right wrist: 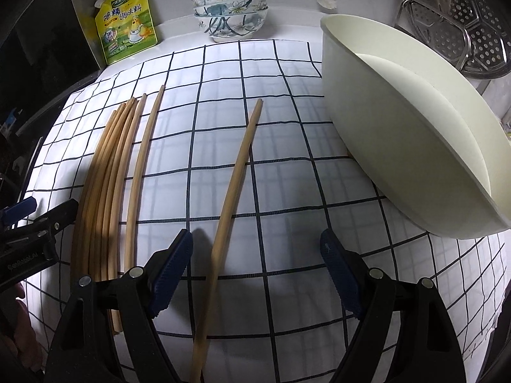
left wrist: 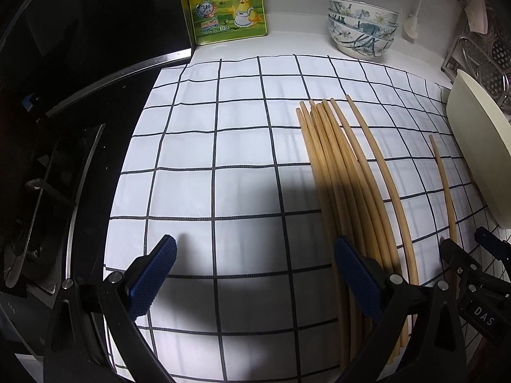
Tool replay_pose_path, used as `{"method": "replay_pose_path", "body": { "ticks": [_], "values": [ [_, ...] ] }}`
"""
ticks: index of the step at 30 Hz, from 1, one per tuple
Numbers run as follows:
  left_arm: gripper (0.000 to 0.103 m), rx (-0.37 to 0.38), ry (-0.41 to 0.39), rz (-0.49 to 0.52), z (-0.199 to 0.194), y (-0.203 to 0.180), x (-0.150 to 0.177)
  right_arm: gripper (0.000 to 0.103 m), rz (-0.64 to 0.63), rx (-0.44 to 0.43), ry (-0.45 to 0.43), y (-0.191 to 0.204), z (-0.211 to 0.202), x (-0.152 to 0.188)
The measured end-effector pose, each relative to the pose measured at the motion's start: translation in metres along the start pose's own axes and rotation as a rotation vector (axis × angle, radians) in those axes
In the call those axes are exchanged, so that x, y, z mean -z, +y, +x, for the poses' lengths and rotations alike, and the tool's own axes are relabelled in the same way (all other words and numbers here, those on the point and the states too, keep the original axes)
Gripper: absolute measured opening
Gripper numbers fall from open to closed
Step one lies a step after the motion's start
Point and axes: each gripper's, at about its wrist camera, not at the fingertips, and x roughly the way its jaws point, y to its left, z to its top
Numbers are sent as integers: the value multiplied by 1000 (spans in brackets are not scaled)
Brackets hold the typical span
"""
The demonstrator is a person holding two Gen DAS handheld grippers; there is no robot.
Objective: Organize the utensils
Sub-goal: 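Lower the right tool onto a loose chopstick while the left tool grasps another chopstick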
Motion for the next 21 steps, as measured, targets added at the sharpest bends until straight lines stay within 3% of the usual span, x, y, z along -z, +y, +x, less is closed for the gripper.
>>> {"method": "replay_pose_path", "body": {
  "ticks": [9, 14, 21],
  "values": [
    [98, 43, 40, -12, 1, 2, 3, 78, 0, 2, -1, 1, 0, -1],
    [98, -1, 48, 6, 6, 0, 3, 78, -5, -1, 1, 1, 1, 0],
    [97, 3, 43, -16, 6, 8, 3, 78, -12, -1, -8, 2, 1, 0]
  ]
}}
